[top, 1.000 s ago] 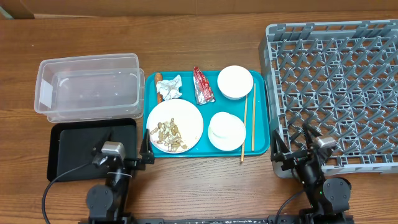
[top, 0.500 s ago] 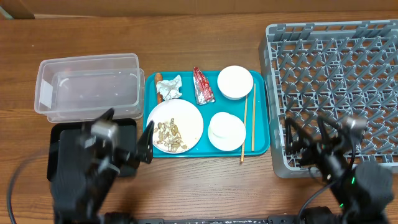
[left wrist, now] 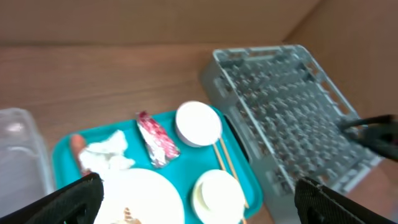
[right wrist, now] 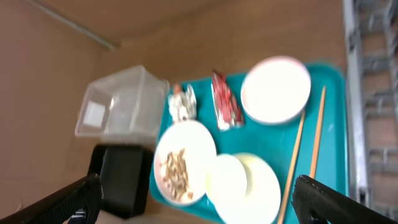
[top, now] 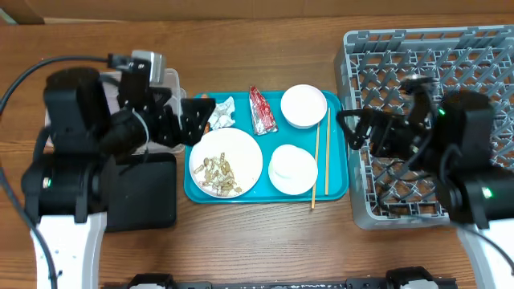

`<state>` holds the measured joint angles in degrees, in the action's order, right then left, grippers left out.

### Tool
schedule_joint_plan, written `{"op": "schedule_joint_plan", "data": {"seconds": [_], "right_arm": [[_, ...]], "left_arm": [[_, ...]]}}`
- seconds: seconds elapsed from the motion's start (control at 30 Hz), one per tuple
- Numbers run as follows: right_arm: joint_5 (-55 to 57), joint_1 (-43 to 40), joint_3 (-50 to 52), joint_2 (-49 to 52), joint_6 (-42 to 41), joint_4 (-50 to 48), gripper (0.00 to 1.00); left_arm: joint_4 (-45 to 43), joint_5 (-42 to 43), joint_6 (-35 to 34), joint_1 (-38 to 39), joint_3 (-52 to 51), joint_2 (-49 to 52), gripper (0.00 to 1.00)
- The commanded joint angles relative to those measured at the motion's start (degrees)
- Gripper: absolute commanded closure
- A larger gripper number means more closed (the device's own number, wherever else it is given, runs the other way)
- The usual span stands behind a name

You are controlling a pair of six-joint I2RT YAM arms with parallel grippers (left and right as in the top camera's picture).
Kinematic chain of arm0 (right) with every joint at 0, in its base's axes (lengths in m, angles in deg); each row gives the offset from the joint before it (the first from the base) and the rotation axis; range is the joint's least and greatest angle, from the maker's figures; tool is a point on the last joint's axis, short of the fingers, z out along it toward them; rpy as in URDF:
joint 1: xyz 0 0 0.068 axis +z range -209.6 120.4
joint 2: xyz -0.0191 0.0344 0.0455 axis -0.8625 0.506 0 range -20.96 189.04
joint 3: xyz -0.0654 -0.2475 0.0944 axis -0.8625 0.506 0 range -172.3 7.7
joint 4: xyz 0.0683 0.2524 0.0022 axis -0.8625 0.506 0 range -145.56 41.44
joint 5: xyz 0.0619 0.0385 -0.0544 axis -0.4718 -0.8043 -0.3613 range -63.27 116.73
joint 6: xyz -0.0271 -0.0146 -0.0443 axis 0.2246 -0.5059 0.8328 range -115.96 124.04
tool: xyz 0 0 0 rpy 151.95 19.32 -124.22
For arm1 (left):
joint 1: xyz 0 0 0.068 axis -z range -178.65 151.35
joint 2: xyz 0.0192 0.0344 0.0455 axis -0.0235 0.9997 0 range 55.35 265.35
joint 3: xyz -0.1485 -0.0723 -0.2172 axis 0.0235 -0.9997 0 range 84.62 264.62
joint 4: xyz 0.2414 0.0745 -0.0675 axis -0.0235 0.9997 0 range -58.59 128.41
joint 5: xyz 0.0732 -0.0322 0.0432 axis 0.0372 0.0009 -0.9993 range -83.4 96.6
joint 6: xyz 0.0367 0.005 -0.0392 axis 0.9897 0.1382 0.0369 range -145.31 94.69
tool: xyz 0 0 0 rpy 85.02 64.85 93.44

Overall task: Sort waste into correct bins and load items into the dishwasher
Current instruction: 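Move both grippers over the stacked white cups on the teal tray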

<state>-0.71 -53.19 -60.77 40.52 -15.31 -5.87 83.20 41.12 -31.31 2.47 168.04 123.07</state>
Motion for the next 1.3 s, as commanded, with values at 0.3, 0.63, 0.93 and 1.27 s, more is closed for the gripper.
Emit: {"op": "schedule_joint_plan", "data": {"seconds": [0.3,0.63,0.93,1.27], "right_arm": [[16.9,17.7,-1.4,13.2,-3.7,5.4,0.00],[37.9,28.7,-1.3,23.2,-12.5,5.0,0.12],[34.4,25.7,-1.4,22.7,-12.3,3.4,0.16],[34.2,23.3,-1.4,22.6,-12.2,5.5,0.19]], "left_arm": [[10.3,-18.0,-1.4,10.6,1.4,6.8,0.01],[10.7,-21.7,-4.3,11.3,1.5,6.8,0.00],[11.4,-21.4,-4.4,11.3,1.4,7.6,0.07],[13.6,-17.9,-4.5,15.0,1.4,15.6,0.39]]}}
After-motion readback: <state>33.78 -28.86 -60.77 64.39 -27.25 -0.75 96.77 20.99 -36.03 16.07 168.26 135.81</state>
